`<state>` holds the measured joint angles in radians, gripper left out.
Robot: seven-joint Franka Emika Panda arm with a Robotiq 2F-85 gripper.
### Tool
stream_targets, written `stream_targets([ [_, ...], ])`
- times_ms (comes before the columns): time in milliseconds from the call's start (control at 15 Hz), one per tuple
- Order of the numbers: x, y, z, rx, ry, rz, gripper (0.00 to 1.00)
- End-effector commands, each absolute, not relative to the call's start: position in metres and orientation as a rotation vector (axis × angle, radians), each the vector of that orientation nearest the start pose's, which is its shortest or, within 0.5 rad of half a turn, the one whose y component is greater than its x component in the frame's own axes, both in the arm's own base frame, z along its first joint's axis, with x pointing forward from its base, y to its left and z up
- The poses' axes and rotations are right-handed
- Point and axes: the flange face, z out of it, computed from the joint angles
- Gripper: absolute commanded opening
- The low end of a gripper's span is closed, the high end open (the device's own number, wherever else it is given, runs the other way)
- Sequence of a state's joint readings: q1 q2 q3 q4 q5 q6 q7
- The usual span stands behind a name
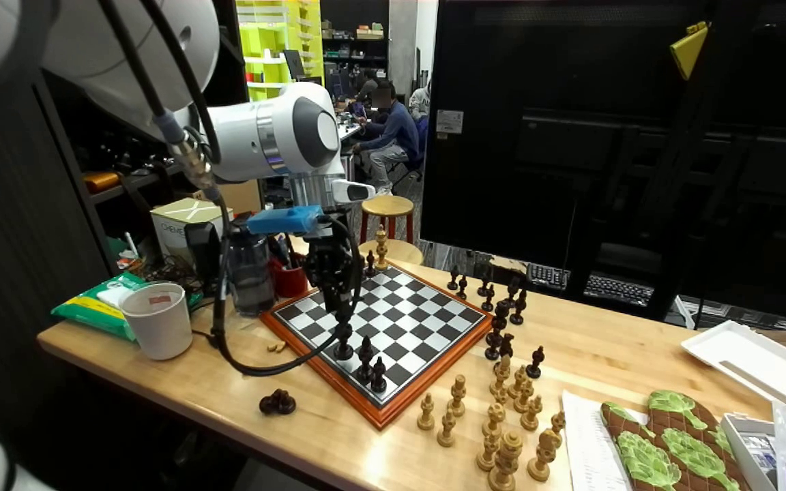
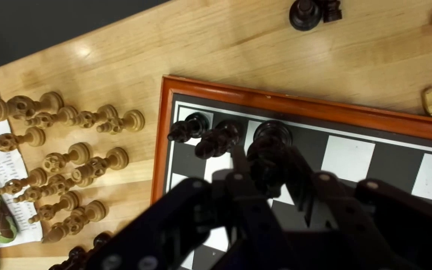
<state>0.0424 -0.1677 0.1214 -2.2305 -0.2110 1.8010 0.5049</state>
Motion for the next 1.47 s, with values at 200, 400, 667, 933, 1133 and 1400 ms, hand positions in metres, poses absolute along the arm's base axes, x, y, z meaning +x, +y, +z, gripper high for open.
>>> stream_targets([
  [200,0.449,0.057,0.428,-3.373,0.449,0.293,0.07],
  [400,0.45,0.057,0.426,-3.374,0.447,0.302,0.07],
  [667,0.451,0.057,0.423,-3.375,0.445,0.312,0.07],
  [933,0.452,0.056,0.42,-3.377,0.441,0.324,0.07],
  [1133,0.452,0.055,0.417,-3.38,0.441,0.333,0.07],
  [1400,0.454,0.051,0.414,-3.387,0.454,0.338,0.07],
])
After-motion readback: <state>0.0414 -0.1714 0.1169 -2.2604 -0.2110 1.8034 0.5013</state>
